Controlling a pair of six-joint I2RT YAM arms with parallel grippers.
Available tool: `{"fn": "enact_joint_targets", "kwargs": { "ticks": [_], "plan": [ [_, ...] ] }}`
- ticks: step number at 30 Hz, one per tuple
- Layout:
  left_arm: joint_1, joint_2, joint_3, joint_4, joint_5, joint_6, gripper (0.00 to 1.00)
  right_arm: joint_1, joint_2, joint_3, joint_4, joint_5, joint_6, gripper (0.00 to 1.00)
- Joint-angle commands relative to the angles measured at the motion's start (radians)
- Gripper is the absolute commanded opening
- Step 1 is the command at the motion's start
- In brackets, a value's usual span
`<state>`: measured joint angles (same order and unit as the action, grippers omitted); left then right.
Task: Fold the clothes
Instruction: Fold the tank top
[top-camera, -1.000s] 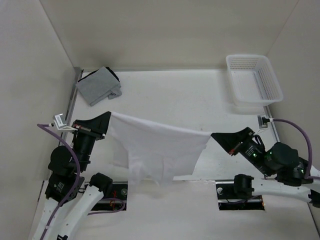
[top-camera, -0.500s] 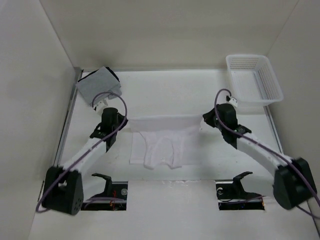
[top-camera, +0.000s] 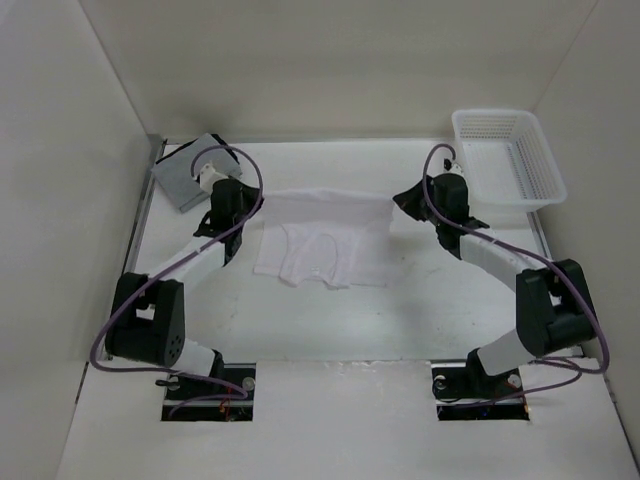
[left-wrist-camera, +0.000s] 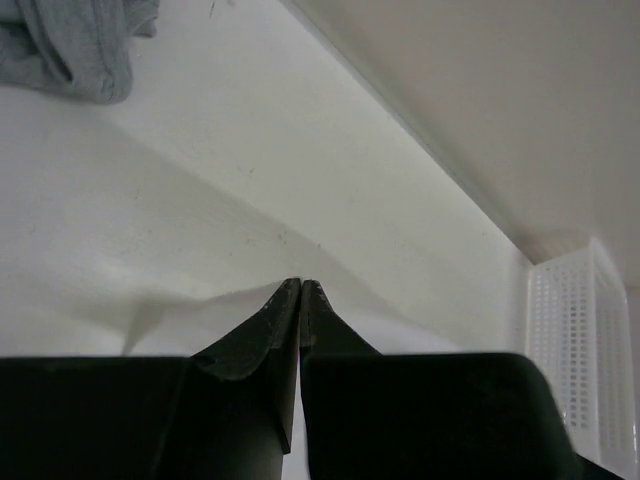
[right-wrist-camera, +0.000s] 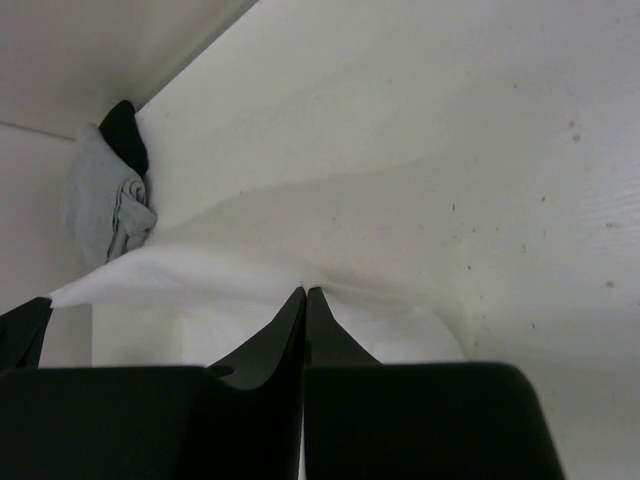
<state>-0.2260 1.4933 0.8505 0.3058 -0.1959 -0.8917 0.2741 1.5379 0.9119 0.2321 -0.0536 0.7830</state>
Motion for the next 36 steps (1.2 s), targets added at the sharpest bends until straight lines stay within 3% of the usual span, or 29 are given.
{"fn": "enact_joint_targets", "kwargs": {
  "ticks": [1, 7, 11, 18, 23, 25, 28, 31, 36],
  "plan": [
    [-0.016, -0.129, -0.144, 0.042, 0.010, -0.009, 0.00, -0.006, -0.099, -0.115, 0.065, -0.015, -0.001, 0.00],
    [0.004, -0.390, -0.398, 0.033, 0.041, -0.026, 0.00, 0.059, -0.277, -0.349, 0.113, 0.015, 0.024, 0.00],
    [0.041, -0.517, -0.485, -0.011, 0.088, -0.029, 0.00, 0.145, -0.418, -0.465, 0.078, 0.081, 0.035, 0.01],
    [0.127, -0.590, -0.606, -0.037, 0.210, -0.038, 0.00, 0.297, -0.553, -0.582, -0.069, 0.192, 0.076, 0.03],
    [0.144, -0.653, -0.691, -0.082, 0.227, -0.039, 0.04, 0.314, -0.556, -0.651, -0.123, 0.189, 0.116, 0.05],
    [0.162, -0.680, -0.708, -0.114, 0.217, -0.039, 0.10, 0.322, -0.562, -0.650, -0.135, 0.173, 0.133, 0.14],
    [0.225, -0.717, -0.694, -0.142, 0.237, -0.039, 0.24, 0.339, -0.585, -0.642, -0.171, 0.190, 0.139, 0.36],
    [0.227, -0.731, -0.648, -0.143, 0.237, -0.041, 0.24, 0.296, -0.604, -0.630, -0.149, 0.189, 0.118, 0.50],
    [0.086, -0.650, -0.591, -0.082, 0.162, -0.044, 0.24, 0.190, -0.440, -0.579, 0.010, 0.071, 0.068, 0.56]
  ]
}}
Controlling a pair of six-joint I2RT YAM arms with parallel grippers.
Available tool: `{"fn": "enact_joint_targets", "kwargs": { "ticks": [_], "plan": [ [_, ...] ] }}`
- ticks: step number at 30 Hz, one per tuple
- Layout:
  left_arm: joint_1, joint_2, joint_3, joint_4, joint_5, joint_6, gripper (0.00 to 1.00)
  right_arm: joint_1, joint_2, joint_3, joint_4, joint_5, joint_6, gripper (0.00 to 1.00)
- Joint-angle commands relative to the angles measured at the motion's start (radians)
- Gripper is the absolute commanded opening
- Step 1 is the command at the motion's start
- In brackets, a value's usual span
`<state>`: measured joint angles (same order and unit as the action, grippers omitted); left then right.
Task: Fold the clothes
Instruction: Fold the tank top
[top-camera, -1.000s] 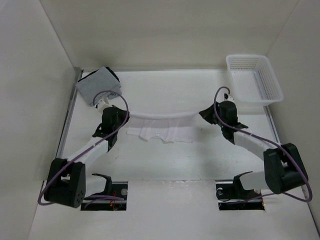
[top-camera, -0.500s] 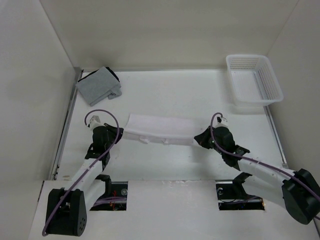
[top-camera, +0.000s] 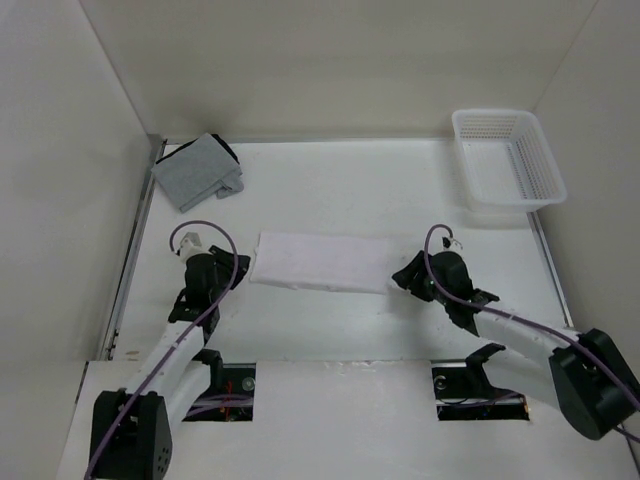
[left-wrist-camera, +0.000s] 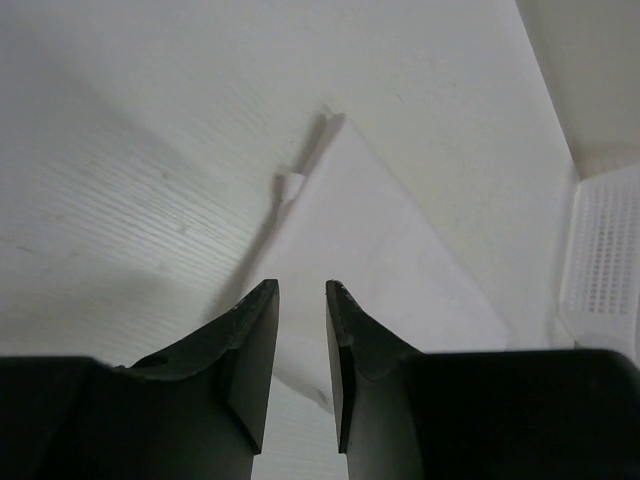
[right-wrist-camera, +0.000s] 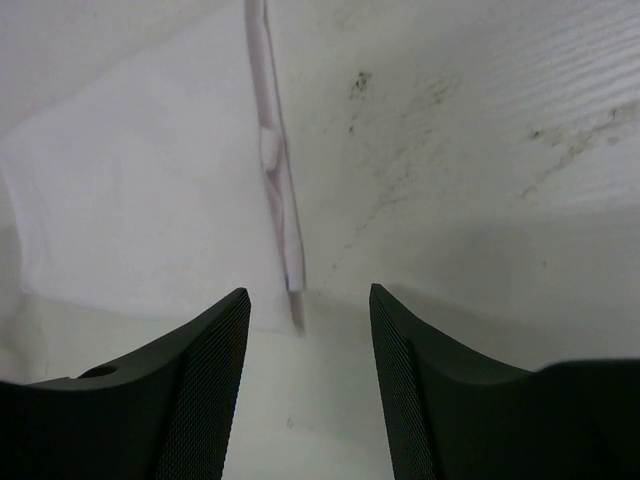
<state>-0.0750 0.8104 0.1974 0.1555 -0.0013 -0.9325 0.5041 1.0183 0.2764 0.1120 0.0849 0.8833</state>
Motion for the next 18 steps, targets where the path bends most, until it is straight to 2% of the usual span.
{"fn": "enact_joint_targets", "kwargs": {
  "ticks": [1, 5, 8, 9, 12, 13, 14, 16, 18],
  "plan": [
    [-0.097, 0.050, 0.069, 0.082, -0.048, 0.000, 0.24, -0.057, 0.126, 0.064, 0.159, -0.098, -0.032, 0.56],
    [-0.208, 0.084, 0.091, 0.127, -0.106, 0.011, 0.24, -0.082, 0.293, 0.087, 0.285, -0.221, -0.012, 0.53],
    [-0.266, 0.085, 0.094, 0.168, -0.140, 0.029, 0.24, -0.085, 0.414, 0.101, 0.388, -0.287, 0.037, 0.46],
    [-0.280, 0.084, 0.089, 0.191, -0.146, 0.034, 0.24, -0.085, 0.452, 0.106, 0.422, -0.300, 0.054, 0.42],
    [-0.305, 0.087, 0.079, 0.255, -0.149, 0.044, 0.25, -0.086, 0.549, 0.118, 0.506, -0.304, 0.112, 0.19],
    [-0.311, 0.095, 0.079, 0.271, -0.146, 0.044, 0.25, -0.091, 0.557, 0.106, 0.540, -0.292, 0.135, 0.09],
    [-0.315, 0.102, 0.080, 0.282, -0.143, 0.044, 0.25, -0.101, 0.545, 0.080, 0.584, -0.274, 0.153, 0.04],
    [-0.329, 0.121, 0.083, 0.292, -0.138, 0.044, 0.25, -0.109, 0.464, 0.023, 0.630, -0.237, 0.169, 0.01],
    [-0.351, 0.142, 0.083, 0.312, -0.138, 0.044, 0.26, -0.117, 0.331, -0.022, 0.576, -0.203, 0.160, 0.01]
  ]
}}
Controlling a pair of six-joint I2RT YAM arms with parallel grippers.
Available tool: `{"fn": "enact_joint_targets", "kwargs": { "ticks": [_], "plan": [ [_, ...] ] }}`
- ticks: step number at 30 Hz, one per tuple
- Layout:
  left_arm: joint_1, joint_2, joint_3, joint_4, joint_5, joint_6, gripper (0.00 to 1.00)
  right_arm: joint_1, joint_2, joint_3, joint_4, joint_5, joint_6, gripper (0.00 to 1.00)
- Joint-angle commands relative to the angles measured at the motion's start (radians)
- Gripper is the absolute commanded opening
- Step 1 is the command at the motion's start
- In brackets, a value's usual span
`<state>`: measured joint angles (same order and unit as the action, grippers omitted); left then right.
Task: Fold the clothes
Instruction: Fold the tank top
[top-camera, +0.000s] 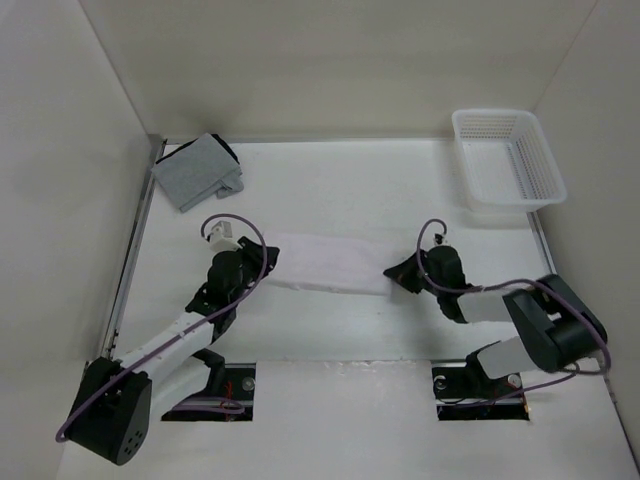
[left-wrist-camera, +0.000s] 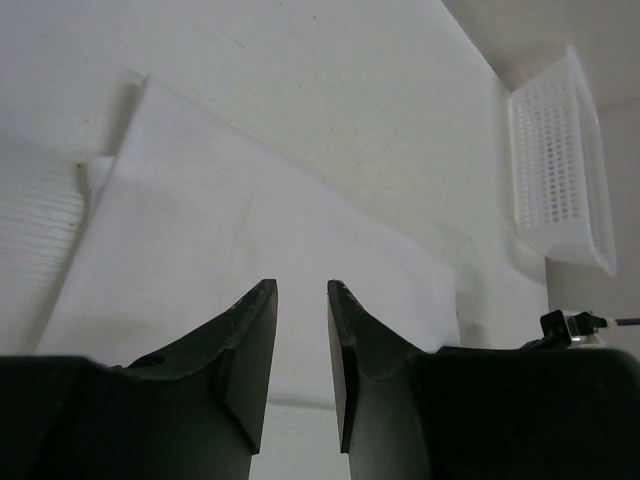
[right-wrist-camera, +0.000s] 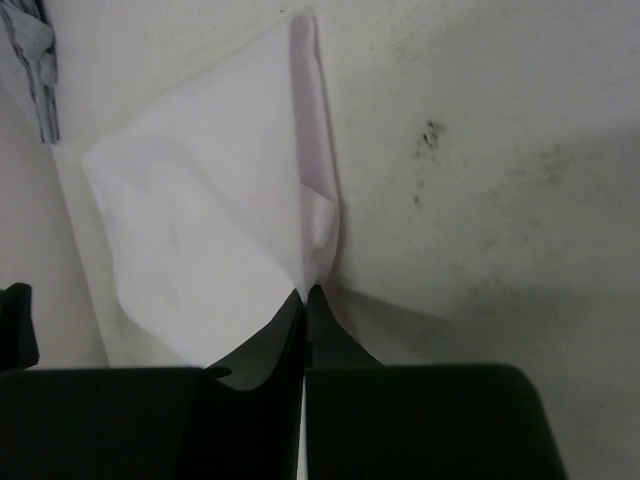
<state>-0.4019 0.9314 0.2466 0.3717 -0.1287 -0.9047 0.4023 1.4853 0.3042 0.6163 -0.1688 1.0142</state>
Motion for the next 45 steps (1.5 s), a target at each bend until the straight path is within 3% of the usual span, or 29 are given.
{"fn": "enact_joint_targets", "kwargs": {
  "ticks": [1, 7, 10, 16, 24, 26, 31, 34, 37, 42, 45],
  "plan": [
    [-0.036, 0.036, 0.034, 0.110, -0.011, 0.013, 0.26, -0.018, -0.193, -0.057, 0.022, 0.060, 0.017, 0.01],
    [-0.094, 0.112, 0.045, 0.170, -0.009, -0.002, 0.29, 0.022, -0.600, 0.064, -0.516, 0.251, -0.184, 0.01],
    [-0.110, 0.115, 0.049, 0.180, -0.008, -0.010, 0.30, 0.078, -0.642, 0.189, -0.673, 0.321, -0.267, 0.02],
    [-0.082, 0.060, 0.026, 0.173, 0.027, -0.025, 0.31, 0.220, -0.430, 0.453, -0.773, 0.374, -0.391, 0.02],
    [0.031, -0.057, -0.030, 0.139, 0.113, -0.048, 0.31, 0.424, 0.102, 0.850, -0.894, 0.394, -0.451, 0.04],
    [0.065, -0.084, -0.041, 0.128, 0.133, -0.051, 0.31, 0.457, 0.220, 0.950, -0.900, 0.396, -0.440, 0.11],
    [0.125, -0.124, -0.050, 0.110, 0.166, -0.059, 0.32, 0.545, 0.362, 1.142, -0.866, 0.396, -0.356, 0.46],
    [0.139, -0.123, -0.046, 0.110, 0.178, -0.062, 0.32, 0.576, 0.310, 1.110, -0.782, 0.376, -0.342, 0.52],
    [0.125, -0.088, -0.033, 0.122, 0.179, -0.056, 0.33, 0.579, 0.181, 0.950, -0.676, 0.390, -0.332, 0.50],
    [0.050, 0.033, -0.010, 0.216, 0.164, -0.060, 0.33, 0.473, 0.073, 0.712, -0.566, 0.335, -0.270, 0.11],
    [0.006, 0.095, 0.011, 0.257, 0.156, -0.066, 0.33, 0.445, 0.116, 0.662, -0.494, 0.284, -0.261, 0.06]
  ]
}}
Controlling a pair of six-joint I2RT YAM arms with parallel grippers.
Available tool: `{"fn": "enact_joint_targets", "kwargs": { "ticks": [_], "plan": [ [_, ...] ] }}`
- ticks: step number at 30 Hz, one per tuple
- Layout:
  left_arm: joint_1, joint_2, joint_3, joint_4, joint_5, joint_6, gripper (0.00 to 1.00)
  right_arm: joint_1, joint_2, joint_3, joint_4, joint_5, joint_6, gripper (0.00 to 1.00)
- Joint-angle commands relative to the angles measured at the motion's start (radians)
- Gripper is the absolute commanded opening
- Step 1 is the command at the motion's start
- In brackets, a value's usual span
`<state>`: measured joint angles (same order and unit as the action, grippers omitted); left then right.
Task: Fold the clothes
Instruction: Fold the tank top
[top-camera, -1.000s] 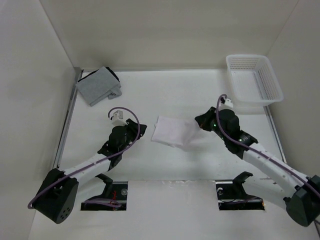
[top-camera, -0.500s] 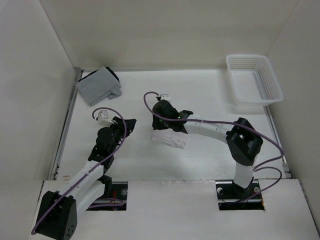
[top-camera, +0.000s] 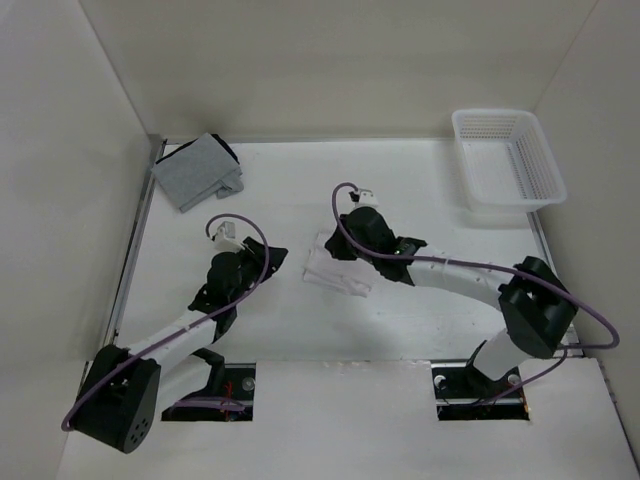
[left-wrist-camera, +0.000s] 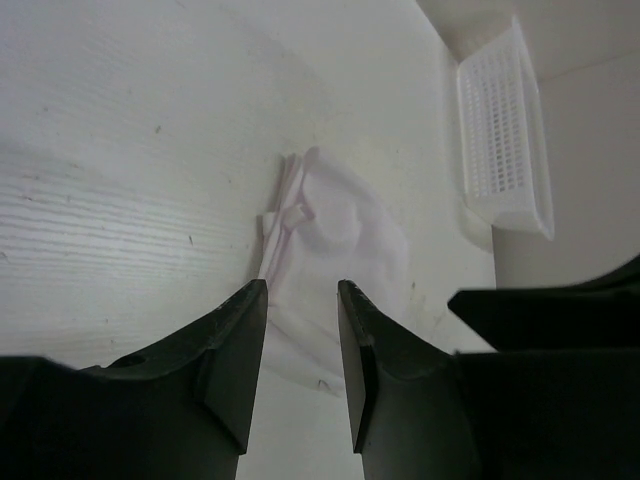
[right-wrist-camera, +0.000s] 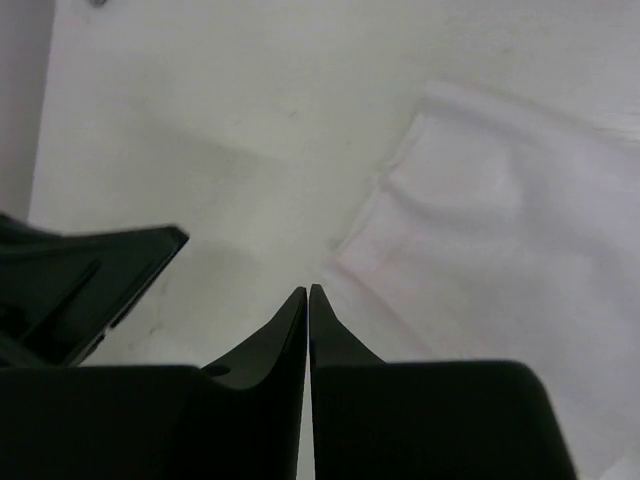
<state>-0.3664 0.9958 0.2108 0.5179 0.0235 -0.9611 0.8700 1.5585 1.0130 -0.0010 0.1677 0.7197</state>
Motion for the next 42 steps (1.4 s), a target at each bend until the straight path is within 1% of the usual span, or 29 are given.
{"fn": "enact_joint_targets", "kwargs": {
  "ticks": [1, 4, 7, 11, 14, 20, 23, 26, 29, 31, 35, 39, 42],
  "plan": [
    [-0.044, 0.044, 0.051, 0.120, 0.000, -0.010, 0.33, -0.022, 0.066, -0.057, 0.154, -0.060, 0.038, 0.05],
    [-0.071, 0.070, 0.055, 0.131, -0.025, -0.007, 0.33, -0.021, 0.132, -0.070, 0.222, -0.060, 0.049, 0.03],
    [-0.076, 0.075, 0.045, 0.131, -0.034, -0.005, 0.33, -0.012, 0.190, -0.070, 0.275, -0.056, 0.070, 0.02],
    [-0.064, 0.055, 0.026, 0.122, -0.034, -0.001, 0.33, 0.034, 0.215, -0.094, 0.340, -0.042, 0.096, 0.01],
    [-0.059, 0.056, 0.016, 0.119, -0.033, 0.002, 0.33, 0.071, 0.219, -0.125, 0.354, -0.022, 0.109, 0.02],
    [-0.049, 0.057, 0.010, 0.119, -0.027, 0.004, 0.33, 0.109, 0.252, -0.160, 0.357, -0.037, 0.144, 0.02],
    [-0.038, 0.037, 0.006, 0.113, -0.025, 0.004, 0.33, 0.123, 0.223, -0.171, 0.354, -0.048, 0.141, 0.04],
    [-0.033, 0.017, 0.009, 0.097, -0.022, 0.005, 0.33, 0.122, 0.119, -0.198, 0.360, -0.071, 0.127, 0.05],
    [-0.044, 0.012, 0.022, 0.088, -0.030, 0.010, 0.33, 0.085, 0.025, -0.215, 0.364, -0.066, 0.110, 0.05],
    [-0.052, 0.027, 0.029, 0.096, -0.033, 0.013, 0.33, 0.065, 0.018, -0.208, 0.365, -0.053, 0.101, 0.04],
    [-0.055, 0.056, 0.027, 0.119, -0.033, 0.013, 0.33, 0.056, 0.118, -0.166, 0.378, -0.043, 0.103, 0.03],
    [-0.049, 0.043, 0.018, 0.117, -0.033, 0.013, 0.33, 0.056, 0.239, -0.128, 0.424, -0.043, 0.124, 0.02],
    [-0.039, 0.032, 0.010, 0.113, -0.031, 0.016, 0.33, 0.057, 0.294, -0.122, 0.472, -0.054, 0.152, 0.01]
  ]
}}
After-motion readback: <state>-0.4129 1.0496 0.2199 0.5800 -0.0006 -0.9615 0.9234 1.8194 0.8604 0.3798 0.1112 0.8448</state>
